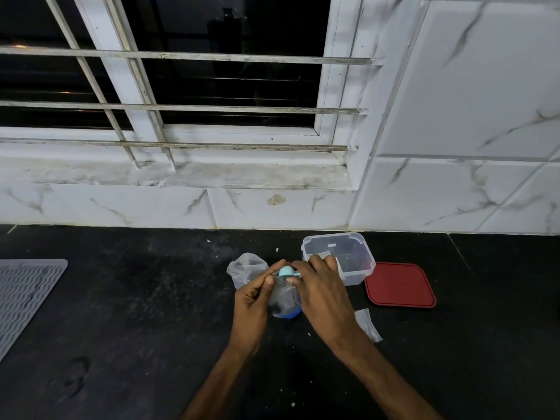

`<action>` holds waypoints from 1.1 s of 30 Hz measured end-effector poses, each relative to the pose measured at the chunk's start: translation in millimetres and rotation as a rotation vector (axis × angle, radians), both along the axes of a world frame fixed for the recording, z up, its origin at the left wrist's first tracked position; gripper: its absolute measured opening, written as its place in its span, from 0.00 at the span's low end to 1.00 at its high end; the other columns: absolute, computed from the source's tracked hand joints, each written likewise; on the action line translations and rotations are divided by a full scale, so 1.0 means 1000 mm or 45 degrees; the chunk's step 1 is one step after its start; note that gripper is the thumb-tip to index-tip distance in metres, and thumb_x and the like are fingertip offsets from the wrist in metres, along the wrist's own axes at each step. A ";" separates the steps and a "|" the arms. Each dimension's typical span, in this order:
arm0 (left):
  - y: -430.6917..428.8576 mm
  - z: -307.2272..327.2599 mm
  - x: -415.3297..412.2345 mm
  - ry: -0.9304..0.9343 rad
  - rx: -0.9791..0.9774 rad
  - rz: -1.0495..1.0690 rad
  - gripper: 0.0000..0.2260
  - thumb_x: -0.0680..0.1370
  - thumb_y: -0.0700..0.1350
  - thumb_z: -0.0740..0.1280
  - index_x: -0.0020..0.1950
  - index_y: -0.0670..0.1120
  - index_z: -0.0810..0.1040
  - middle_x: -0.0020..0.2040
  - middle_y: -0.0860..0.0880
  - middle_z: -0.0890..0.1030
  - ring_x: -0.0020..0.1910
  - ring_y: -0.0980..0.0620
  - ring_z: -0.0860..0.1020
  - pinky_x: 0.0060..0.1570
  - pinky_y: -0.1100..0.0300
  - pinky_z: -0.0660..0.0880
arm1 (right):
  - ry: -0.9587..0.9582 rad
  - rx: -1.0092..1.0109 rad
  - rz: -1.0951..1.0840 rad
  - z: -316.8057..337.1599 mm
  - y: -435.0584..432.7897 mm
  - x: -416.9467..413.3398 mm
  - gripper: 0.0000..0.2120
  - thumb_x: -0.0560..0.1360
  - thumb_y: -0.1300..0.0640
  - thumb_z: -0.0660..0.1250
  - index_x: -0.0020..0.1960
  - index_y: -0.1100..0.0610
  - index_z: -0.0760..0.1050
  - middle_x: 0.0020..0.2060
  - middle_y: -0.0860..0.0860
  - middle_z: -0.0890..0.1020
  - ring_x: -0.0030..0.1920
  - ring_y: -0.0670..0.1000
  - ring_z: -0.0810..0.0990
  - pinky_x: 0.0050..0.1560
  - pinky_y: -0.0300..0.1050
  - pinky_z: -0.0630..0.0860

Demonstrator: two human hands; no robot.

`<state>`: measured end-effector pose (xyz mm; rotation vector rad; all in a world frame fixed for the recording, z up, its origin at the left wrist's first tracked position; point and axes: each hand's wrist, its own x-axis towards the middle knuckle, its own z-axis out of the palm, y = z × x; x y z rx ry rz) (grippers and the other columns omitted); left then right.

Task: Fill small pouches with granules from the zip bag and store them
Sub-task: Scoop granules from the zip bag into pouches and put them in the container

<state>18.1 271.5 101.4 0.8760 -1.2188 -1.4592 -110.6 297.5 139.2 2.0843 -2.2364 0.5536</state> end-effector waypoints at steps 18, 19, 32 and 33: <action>0.002 -0.004 0.002 -0.016 0.001 0.023 0.13 0.81 0.37 0.59 0.60 0.41 0.80 0.59 0.49 0.83 0.61 0.51 0.80 0.60 0.59 0.76 | -0.467 -0.268 -0.069 -0.017 0.013 -0.009 0.14 0.80 0.47 0.57 0.52 0.53 0.77 0.49 0.46 0.75 0.50 0.45 0.74 0.47 0.37 0.74; 0.006 -0.008 0.003 -0.060 -0.019 -0.005 0.13 0.82 0.36 0.58 0.60 0.40 0.81 0.58 0.49 0.84 0.61 0.51 0.80 0.60 0.59 0.77 | -0.619 -0.228 -0.067 -0.023 0.014 -0.013 0.11 0.80 0.48 0.58 0.50 0.52 0.76 0.48 0.44 0.74 0.49 0.44 0.73 0.47 0.35 0.72; 0.035 -0.096 0.031 -0.719 0.134 -0.327 0.11 0.80 0.40 0.65 0.50 0.54 0.84 0.52 0.58 0.82 0.55 0.57 0.80 0.58 0.56 0.77 | -0.847 0.564 -0.125 -0.095 0.035 -0.047 0.08 0.80 0.56 0.61 0.51 0.51 0.80 0.40 0.45 0.81 0.44 0.42 0.79 0.50 0.40 0.76; 0.033 -0.098 0.030 -0.786 0.098 -0.346 0.11 0.79 0.41 0.66 0.51 0.55 0.84 0.52 0.60 0.82 0.55 0.58 0.80 0.58 0.56 0.77 | -0.836 0.625 -0.098 -0.096 0.035 -0.046 0.08 0.80 0.55 0.61 0.51 0.51 0.80 0.40 0.46 0.81 0.43 0.42 0.79 0.50 0.40 0.76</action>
